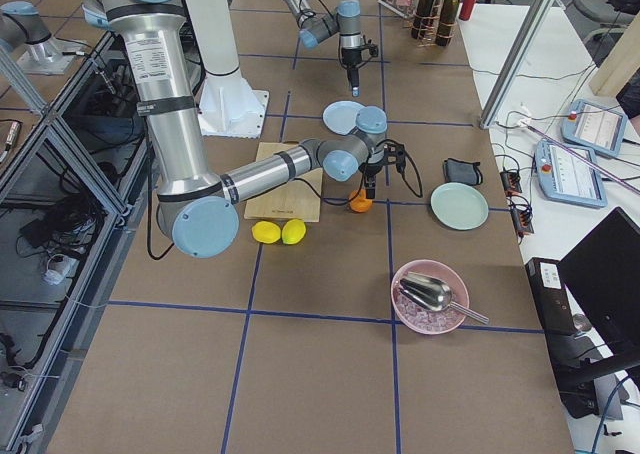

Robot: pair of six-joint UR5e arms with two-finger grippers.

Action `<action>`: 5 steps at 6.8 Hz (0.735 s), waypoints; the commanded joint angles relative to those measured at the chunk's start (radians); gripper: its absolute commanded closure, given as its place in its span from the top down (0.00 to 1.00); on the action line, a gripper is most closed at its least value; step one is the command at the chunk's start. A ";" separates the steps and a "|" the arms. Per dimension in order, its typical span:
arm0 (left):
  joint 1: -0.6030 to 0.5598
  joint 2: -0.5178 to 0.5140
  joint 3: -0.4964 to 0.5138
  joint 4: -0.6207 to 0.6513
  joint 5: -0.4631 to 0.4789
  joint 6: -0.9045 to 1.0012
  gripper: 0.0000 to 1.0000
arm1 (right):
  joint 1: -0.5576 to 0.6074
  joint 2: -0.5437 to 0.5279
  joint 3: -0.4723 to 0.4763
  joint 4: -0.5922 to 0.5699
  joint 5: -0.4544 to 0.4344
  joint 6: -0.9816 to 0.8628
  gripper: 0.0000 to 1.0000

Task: Pick orange to plate
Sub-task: 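Reach the right gripper down to the orange while the left gripper holds still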

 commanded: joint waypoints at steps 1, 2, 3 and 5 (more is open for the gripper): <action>0.001 0.003 0.001 0.000 0.000 0.000 0.98 | -0.031 -0.012 0.001 0.000 -0.061 0.011 1.00; 0.003 0.003 0.001 0.000 0.000 0.000 0.98 | -0.031 -0.015 0.002 -0.002 -0.062 0.011 1.00; 0.003 0.004 -0.001 0.000 0.002 0.000 0.99 | -0.031 -0.026 0.002 -0.002 -0.078 0.011 1.00; 0.003 0.006 -0.016 0.001 0.002 -0.001 0.99 | -0.060 -0.034 -0.001 0.000 -0.093 0.011 1.00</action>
